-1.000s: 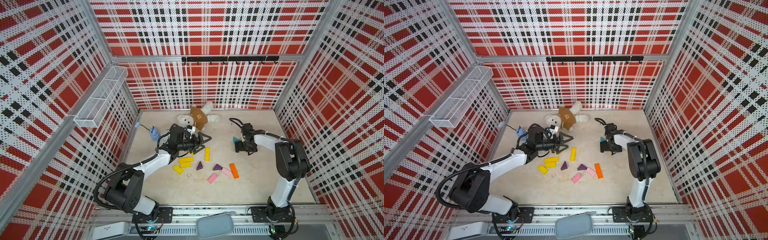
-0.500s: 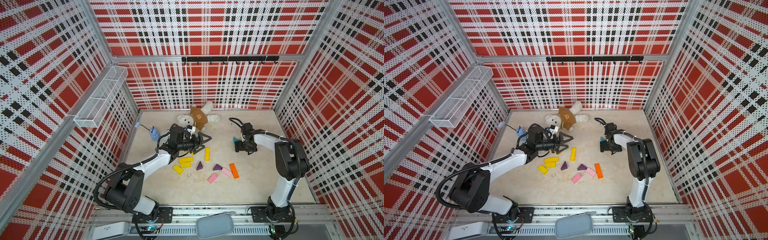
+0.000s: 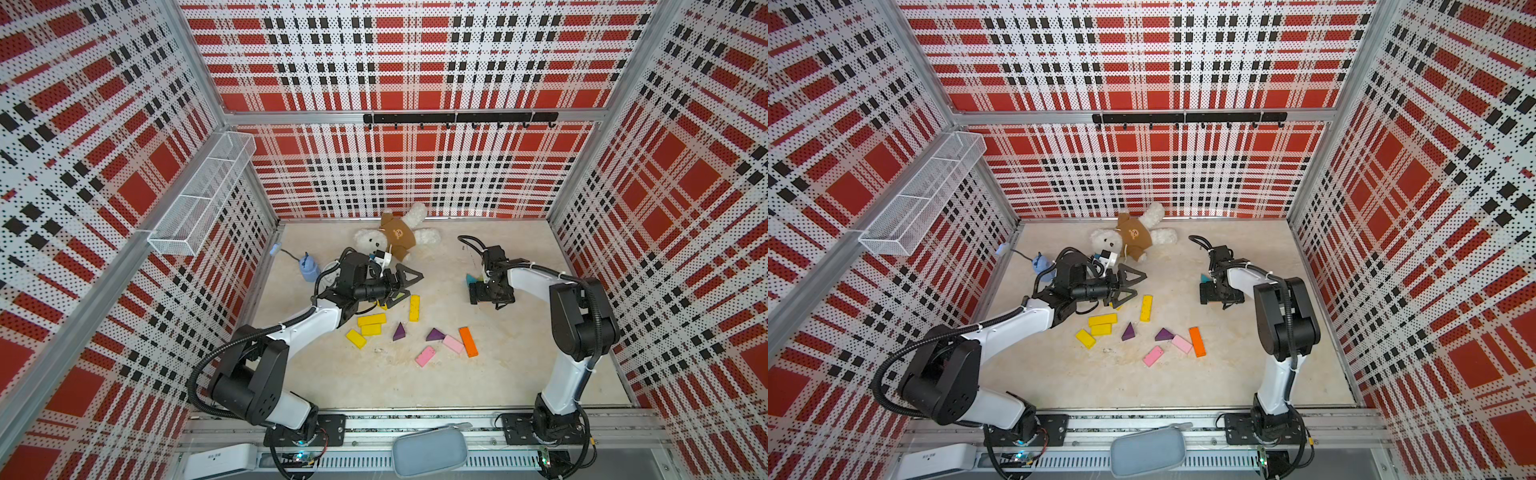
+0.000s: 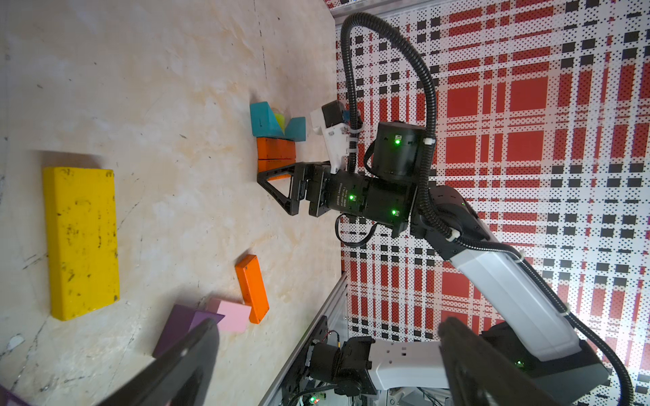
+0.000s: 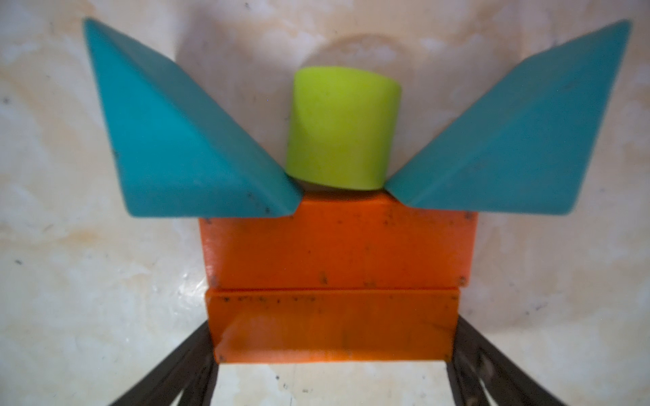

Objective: Assemble a carrot with building blocks
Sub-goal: Assemble the building block at the center of the board.

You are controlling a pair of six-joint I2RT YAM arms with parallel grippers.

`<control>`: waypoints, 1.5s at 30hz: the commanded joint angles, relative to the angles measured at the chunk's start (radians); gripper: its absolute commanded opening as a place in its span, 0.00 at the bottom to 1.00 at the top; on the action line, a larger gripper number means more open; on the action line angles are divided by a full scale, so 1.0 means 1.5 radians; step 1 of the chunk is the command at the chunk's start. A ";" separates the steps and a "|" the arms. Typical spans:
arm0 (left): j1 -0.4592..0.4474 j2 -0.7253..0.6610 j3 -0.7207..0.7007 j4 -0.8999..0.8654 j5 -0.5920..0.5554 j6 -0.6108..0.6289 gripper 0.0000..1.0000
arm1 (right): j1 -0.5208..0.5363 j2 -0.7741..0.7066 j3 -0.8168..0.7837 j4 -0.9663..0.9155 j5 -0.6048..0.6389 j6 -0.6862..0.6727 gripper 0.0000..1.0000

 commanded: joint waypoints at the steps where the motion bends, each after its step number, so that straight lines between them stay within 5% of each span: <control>1: -0.005 0.007 0.004 0.020 0.011 -0.013 0.99 | 0.002 0.004 0.013 0.005 0.018 -0.008 0.96; 24: -0.006 0.002 0.016 0.033 0.024 0.005 1.00 | 0.014 -0.067 0.025 -0.028 0.012 -0.004 1.00; 30: -0.004 -0.038 0.028 -0.010 -0.037 0.035 0.99 | 0.057 -0.144 0.007 -0.072 0.034 0.029 1.00; 38: -0.048 -0.051 0.184 -0.258 -0.233 0.080 1.00 | 0.188 -0.257 -0.090 -0.148 0.047 0.107 0.85; 45: -0.046 -0.014 0.205 -0.290 -0.221 0.163 1.00 | 0.268 -0.310 -0.186 -0.168 -0.002 0.164 0.66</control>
